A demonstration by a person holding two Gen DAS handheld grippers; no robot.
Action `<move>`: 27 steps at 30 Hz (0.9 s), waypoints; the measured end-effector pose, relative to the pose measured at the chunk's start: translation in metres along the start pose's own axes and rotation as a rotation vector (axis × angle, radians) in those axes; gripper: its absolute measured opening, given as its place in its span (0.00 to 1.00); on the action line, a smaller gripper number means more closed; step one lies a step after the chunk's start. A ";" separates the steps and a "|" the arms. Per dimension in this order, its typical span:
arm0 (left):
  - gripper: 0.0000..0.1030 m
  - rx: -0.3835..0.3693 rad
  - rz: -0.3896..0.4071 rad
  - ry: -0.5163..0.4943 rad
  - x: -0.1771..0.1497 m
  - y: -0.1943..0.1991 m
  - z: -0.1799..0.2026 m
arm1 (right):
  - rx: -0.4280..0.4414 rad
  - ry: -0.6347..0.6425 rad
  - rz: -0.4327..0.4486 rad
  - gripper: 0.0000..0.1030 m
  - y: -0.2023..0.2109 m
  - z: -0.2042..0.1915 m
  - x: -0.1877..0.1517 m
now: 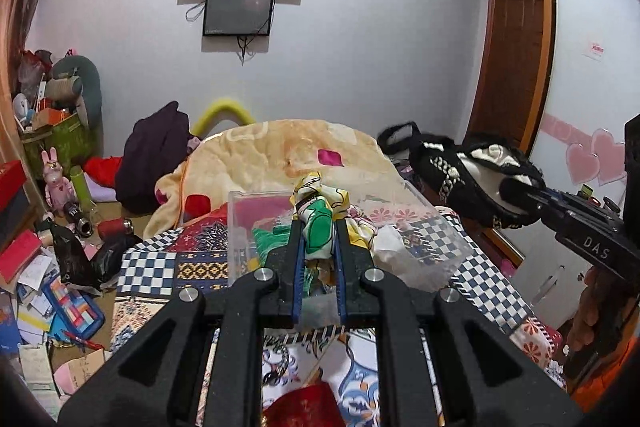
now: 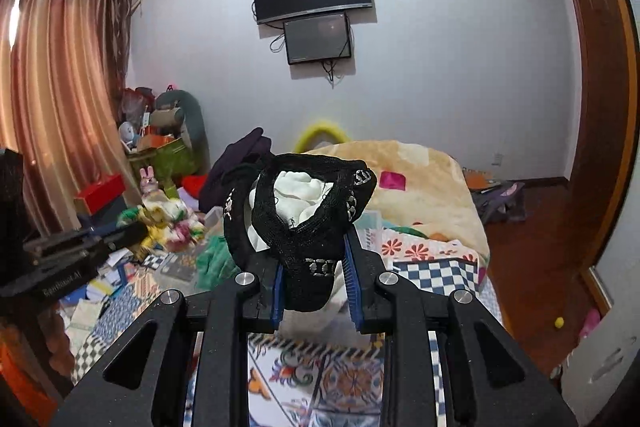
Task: Organize soft objects
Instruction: 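Drop the floral cloth into the clear box with the left tool while the right tool drops the garment in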
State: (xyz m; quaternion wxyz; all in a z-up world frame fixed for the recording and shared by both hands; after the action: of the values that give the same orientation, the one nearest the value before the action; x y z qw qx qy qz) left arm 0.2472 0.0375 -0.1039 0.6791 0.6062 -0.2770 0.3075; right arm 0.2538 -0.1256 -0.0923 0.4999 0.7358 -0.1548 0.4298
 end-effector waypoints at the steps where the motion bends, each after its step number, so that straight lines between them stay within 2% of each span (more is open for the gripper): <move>1: 0.12 0.000 -0.011 0.003 0.001 -0.007 0.000 | -0.006 -0.002 -0.001 0.22 -0.004 0.000 0.002; 8: 0.12 0.006 -0.079 0.008 0.000 -0.055 0.007 | -0.020 -0.027 -0.064 0.22 -0.040 0.001 0.001; 13: 0.12 0.015 -0.135 0.010 -0.008 -0.086 0.010 | -0.011 -0.052 -0.143 0.22 -0.069 -0.001 -0.011; 18: 0.12 0.024 -0.179 -0.001 -0.017 -0.102 0.010 | -0.033 -0.029 -0.212 0.23 -0.085 -0.001 -0.024; 21: 0.13 0.030 -0.190 -0.005 -0.021 -0.106 0.010 | -0.047 -0.012 -0.233 0.26 -0.088 -0.004 -0.027; 23: 0.18 0.024 -0.203 -0.003 -0.023 -0.106 0.012 | -0.059 -0.006 -0.241 0.27 -0.087 -0.002 -0.029; 25: 0.27 0.013 -0.210 0.006 -0.025 -0.106 0.012 | -0.060 -0.001 -0.245 0.35 -0.084 -0.001 -0.030; 27: 0.32 0.007 -0.206 0.017 -0.025 -0.103 0.013 | -0.064 0.000 -0.241 0.39 -0.079 0.000 -0.029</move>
State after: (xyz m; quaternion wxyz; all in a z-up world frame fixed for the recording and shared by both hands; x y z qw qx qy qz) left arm 0.3086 0.0149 -0.1884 0.7072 0.6313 -0.2063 0.2422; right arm 0.2888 -0.0955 -0.1630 0.5713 0.7327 -0.0791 0.3613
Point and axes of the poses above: each gripper's, at about its wrist camera, not at the fingertips, and y roughly against the way its jaws point, z to its right, x to its top, the point moved 9 cm from there along -y, roughly the way its jaws point, and after that the axes turned 14 degrees about -z, right-handed, at the moved point
